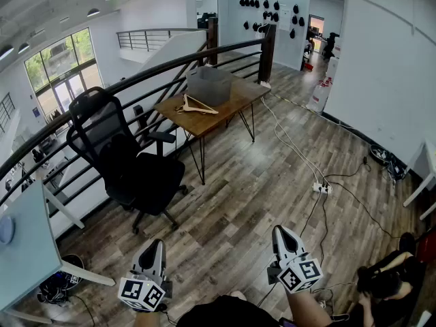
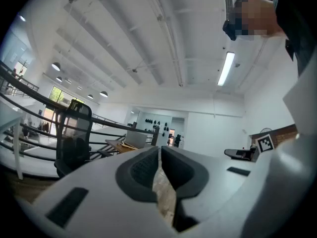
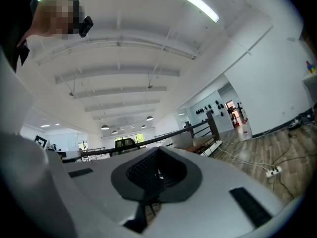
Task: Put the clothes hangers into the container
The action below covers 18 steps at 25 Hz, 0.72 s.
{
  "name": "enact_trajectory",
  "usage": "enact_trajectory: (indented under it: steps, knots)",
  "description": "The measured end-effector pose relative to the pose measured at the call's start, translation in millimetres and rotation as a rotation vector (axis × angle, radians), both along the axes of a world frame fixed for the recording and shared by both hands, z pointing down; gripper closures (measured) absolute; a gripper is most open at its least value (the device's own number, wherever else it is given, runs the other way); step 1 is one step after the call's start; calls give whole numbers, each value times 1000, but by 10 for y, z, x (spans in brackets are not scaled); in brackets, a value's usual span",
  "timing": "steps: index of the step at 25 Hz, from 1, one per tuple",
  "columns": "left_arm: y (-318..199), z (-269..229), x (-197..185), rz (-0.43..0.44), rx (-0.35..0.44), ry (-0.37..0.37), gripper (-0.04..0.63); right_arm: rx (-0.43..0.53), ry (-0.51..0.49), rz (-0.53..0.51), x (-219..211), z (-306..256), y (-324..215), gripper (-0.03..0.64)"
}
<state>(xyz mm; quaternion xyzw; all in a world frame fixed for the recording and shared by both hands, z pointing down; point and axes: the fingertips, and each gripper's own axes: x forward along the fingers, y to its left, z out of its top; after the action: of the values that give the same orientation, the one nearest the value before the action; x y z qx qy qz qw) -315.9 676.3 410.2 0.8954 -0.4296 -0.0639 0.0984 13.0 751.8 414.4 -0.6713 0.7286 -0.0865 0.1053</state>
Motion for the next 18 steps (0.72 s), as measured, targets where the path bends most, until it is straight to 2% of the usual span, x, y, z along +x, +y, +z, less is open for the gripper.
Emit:
enact_trajectory:
  steps: [9, 18]
  knots:
    - [45, 62, 57, 5, -17, -4, 566, -36, -2, -14, -19, 126, 57, 626]
    - [54, -2, 214, 32, -8, 6, 565, -1, -10, -6, 83, 29, 85, 623]
